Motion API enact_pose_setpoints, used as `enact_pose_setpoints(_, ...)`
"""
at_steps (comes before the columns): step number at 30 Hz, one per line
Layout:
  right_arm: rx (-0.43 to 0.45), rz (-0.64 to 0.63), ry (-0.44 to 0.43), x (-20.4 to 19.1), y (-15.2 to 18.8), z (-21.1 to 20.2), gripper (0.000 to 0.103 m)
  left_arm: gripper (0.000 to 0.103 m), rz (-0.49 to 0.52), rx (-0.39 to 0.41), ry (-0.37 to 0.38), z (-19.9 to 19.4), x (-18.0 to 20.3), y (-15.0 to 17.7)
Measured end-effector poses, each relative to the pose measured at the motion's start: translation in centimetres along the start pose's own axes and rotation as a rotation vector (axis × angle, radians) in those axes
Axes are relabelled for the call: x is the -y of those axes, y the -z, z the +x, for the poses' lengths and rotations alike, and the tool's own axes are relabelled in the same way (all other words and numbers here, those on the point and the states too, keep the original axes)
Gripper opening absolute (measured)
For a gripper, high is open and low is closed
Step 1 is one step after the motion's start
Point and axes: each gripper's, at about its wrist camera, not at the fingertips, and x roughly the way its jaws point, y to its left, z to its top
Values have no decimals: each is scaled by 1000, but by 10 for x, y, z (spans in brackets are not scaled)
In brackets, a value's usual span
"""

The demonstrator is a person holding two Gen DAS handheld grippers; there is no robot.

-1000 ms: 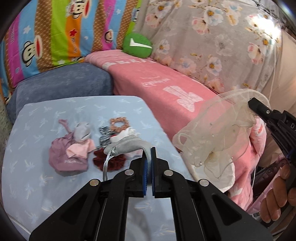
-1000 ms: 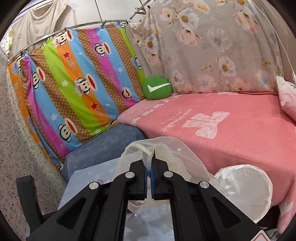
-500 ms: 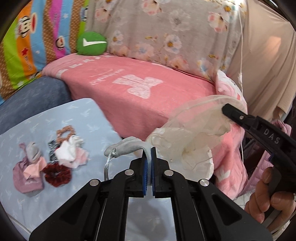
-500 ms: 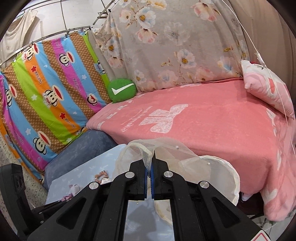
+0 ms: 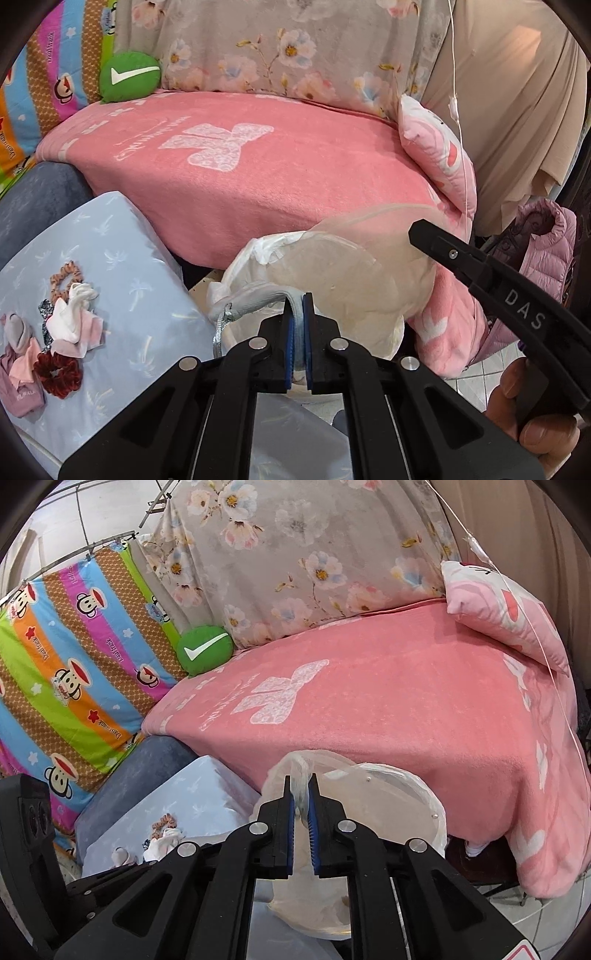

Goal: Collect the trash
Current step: 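Carry both items over the bin and open both tools to release them, then move both tools back over the remaining items on the table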

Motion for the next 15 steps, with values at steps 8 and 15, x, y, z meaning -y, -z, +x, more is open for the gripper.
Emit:
enact_pose_setpoints(8, 2, 4, 5, -1, 3, 2, 31, 45, 0, -2, -50, 6, -3, -1)
enact_pose_setpoints(15, 15, -3, -2, -7, 2, -3, 35, 51, -5, 13, -50, 4, -5, -4)
